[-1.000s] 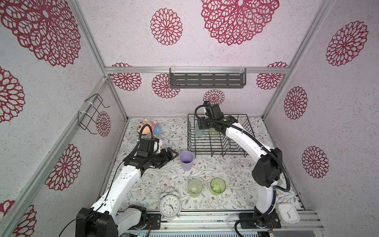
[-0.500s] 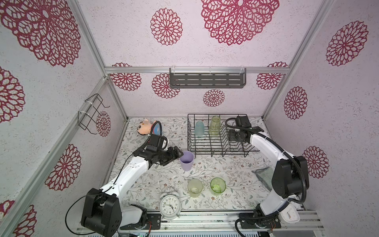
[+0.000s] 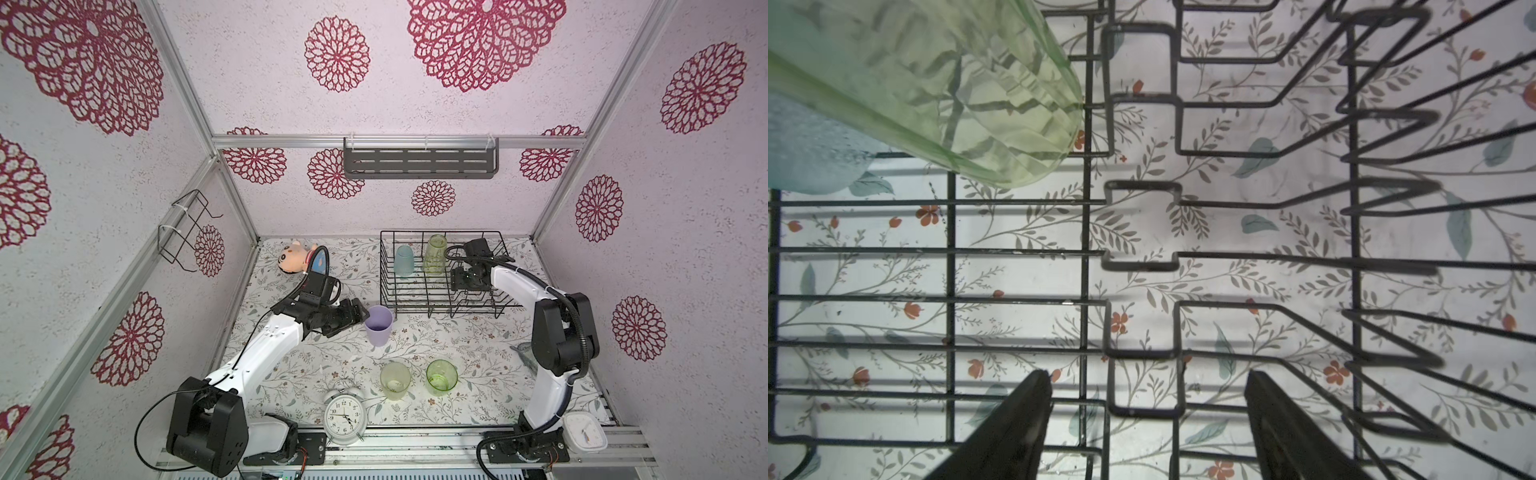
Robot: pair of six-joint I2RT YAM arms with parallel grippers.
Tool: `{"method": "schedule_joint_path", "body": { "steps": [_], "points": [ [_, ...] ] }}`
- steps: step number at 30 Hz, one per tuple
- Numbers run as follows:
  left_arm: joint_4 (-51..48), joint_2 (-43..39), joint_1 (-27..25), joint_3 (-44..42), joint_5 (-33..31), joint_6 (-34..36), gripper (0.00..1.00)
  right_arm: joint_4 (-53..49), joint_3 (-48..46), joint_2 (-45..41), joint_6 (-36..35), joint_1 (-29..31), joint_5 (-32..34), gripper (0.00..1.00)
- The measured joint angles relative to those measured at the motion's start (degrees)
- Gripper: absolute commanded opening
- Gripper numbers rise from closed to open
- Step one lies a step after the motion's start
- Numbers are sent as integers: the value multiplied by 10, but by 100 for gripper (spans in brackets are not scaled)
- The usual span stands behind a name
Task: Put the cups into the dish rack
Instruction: 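Lower the teal cup upright into the rack with the right gripper and release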
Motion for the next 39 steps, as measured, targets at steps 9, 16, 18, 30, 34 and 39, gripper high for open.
{"method": "schedule_joint_path", "body": {
  "steps": [9,16,18,30,34,39],
  "points": [
    [5,57,-10,34,-10,9,82,7,9,21,-12,0,5,73],
    [-4,100,-25,35,-26,17,69,14,9,22,-17,0,0,70],
    [-10,104,-28,35,-33,21,60,17,9,22,-17,0,-4,68],
    [-56,106,-31,44,-82,41,38,35,9,35,-17,3,-21,63],
    [-68,109,-31,44,-94,45,31,37,9,39,-17,6,-21,63],
    [-74,109,-31,44,-98,48,25,37,9,41,-20,10,-19,61]
  ]
}}
